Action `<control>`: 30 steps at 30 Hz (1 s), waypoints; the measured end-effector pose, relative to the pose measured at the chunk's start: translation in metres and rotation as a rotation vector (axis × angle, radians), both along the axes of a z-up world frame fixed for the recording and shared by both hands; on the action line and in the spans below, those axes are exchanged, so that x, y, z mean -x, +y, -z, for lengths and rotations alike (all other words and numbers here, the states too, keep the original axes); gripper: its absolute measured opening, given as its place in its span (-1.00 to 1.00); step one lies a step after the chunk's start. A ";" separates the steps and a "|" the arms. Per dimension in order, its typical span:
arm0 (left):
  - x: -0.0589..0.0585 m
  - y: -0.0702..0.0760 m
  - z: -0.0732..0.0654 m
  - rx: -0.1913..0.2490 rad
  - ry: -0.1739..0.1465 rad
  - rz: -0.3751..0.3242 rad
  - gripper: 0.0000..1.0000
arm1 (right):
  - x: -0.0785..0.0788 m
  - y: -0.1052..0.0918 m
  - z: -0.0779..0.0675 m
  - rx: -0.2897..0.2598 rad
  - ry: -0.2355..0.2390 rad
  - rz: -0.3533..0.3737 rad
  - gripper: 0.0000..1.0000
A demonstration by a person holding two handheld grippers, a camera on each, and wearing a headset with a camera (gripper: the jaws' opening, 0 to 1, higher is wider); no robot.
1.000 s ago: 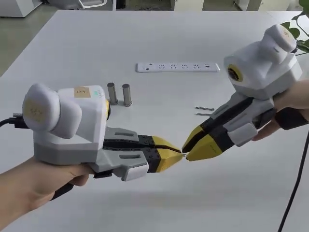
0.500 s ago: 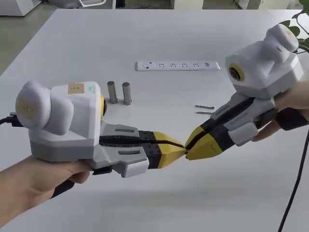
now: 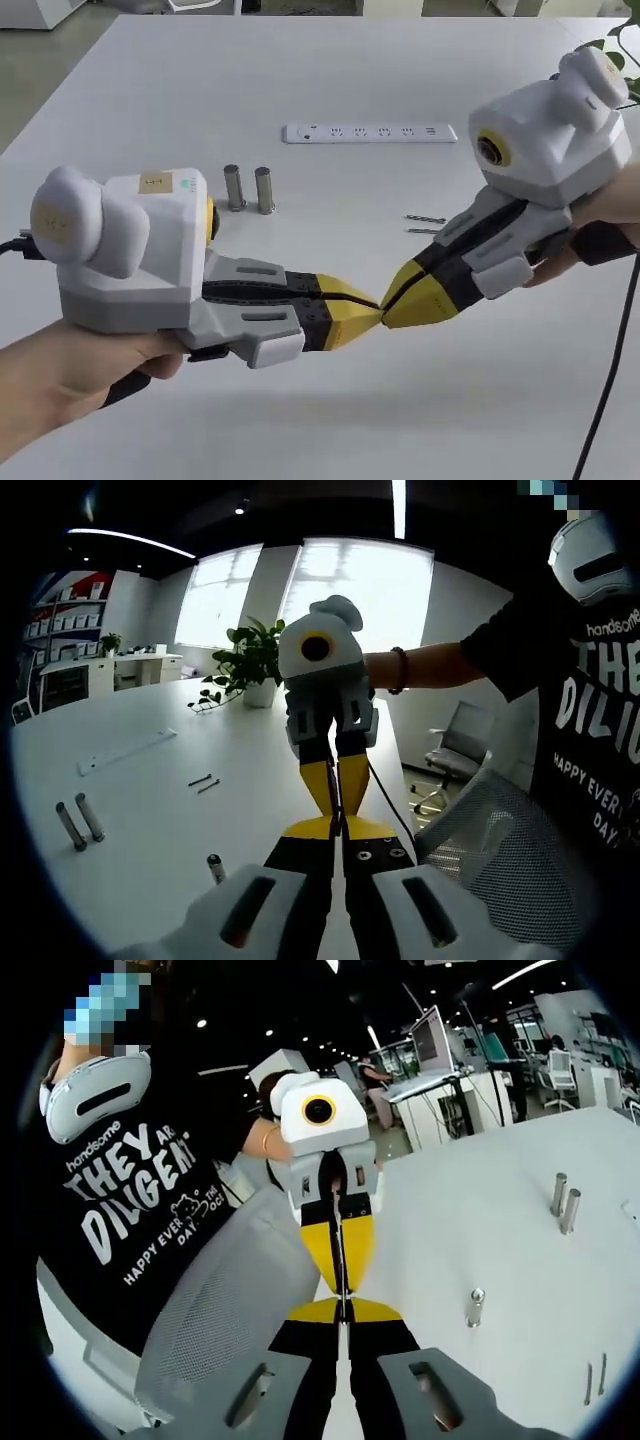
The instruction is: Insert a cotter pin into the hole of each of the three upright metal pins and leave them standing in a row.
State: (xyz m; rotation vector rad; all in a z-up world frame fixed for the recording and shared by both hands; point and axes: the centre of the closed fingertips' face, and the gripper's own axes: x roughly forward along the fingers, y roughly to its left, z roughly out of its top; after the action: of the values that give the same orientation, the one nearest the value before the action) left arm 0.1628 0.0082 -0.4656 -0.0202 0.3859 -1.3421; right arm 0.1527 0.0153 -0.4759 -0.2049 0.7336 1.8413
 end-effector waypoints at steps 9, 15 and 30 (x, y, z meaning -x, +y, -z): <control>-0.005 0.001 0.007 -0.036 -0.010 -0.037 -0.98 | -0.004 0.000 0.007 0.048 -0.087 -0.003 -1.00; -0.017 0.009 0.012 -0.070 -0.058 -0.096 -0.87 | -0.013 -0.004 0.013 0.081 -0.117 0.018 -1.00; -0.050 0.035 0.038 -0.141 -0.127 -0.280 -0.70 | -0.047 -0.012 0.039 0.146 -0.191 0.092 -1.00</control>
State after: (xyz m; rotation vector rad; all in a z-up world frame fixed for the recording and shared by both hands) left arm 0.2125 0.0437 -0.5037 0.1235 0.3554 -1.0318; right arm 0.1993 0.0029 -0.5147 -0.4287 0.7308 1.6557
